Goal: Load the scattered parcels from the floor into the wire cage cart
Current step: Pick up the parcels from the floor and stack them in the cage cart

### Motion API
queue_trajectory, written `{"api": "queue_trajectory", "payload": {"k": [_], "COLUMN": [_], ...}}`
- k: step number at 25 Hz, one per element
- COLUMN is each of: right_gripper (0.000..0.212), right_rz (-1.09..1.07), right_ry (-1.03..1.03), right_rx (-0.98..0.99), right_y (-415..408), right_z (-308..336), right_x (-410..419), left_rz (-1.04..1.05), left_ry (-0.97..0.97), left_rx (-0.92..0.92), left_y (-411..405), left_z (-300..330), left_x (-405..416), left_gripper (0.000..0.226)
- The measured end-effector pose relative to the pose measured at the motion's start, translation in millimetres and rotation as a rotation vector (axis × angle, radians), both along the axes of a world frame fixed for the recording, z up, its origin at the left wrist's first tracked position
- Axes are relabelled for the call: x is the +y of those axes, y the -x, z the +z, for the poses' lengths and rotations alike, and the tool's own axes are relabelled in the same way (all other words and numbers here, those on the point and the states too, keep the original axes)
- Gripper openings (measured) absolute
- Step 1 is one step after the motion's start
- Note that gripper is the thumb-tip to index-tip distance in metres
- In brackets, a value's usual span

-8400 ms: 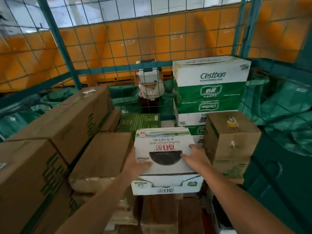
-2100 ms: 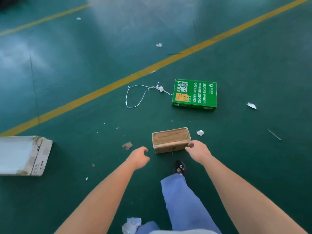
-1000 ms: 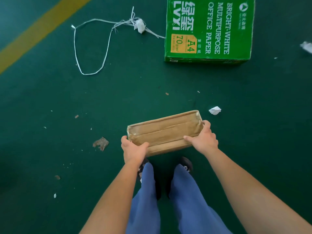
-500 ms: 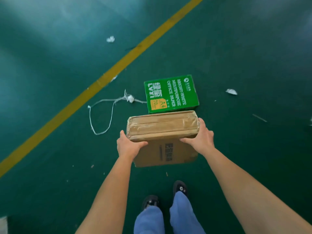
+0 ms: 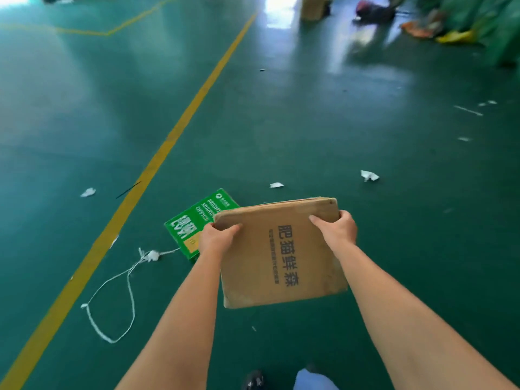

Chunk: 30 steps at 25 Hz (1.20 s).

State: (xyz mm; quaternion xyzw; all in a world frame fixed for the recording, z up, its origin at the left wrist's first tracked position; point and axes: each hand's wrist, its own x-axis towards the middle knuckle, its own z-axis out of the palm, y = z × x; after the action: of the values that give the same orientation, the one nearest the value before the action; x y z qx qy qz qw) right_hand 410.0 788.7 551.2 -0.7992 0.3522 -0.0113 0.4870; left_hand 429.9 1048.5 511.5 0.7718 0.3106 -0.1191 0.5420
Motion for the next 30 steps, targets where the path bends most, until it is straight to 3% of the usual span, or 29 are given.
{"api": "queue_trajectory", "payload": {"k": [2, 5, 8, 13, 16, 22, 30], "right_gripper": [0.056, 0.088, 0.11, 0.112, 0.099, 0.118, 0.115], "right_rz": [-0.019, -0.138, -0.227, -0.498, -0.65, -0.942, -1.319], "right_ry": [0.017, -0.041, -0.033, 0.035, 0.046, 0.052, 0.096], "right_rx": [0.012, -0.014, 0.021, 0.087, 0.059, 0.112, 0.139], "right_y": [27.3, 78.9, 138.4, 268.4, 352.5, 510.0, 676.7], "right_z": [4.0, 3.1, 9.9, 20.9, 34.3, 36.2, 43.7], "right_x": [-33.3, -85.4, -143.6, -255.9, -310.4, -395.5, -488.4], "left_rz": [-0.11, -0.325, -0.538, -0.787, -0.921, -1.29, -1.71], "left_ry": [0.017, 0.07, 0.071, 0.062, 0.085, 0.108, 0.18], "left_rx": [-0.042, -0.131, -0.175, -0.19, -0.226, -0.168, -0.043], "left_y": [2.7, 16.7, 36.2, 117.6, 183.5, 309.9, 443.9], "left_z": [2.6, 9.3, 22.2, 60.5, 79.7, 93.3, 88.6], "left_x": [-32.4, -96.8, -171.3, -319.2, -404.2, -546.7, -744.6], "left_gripper": [0.072, 0.061, 0.071, 0.034, 0.046, 0.085, 0.092]}}
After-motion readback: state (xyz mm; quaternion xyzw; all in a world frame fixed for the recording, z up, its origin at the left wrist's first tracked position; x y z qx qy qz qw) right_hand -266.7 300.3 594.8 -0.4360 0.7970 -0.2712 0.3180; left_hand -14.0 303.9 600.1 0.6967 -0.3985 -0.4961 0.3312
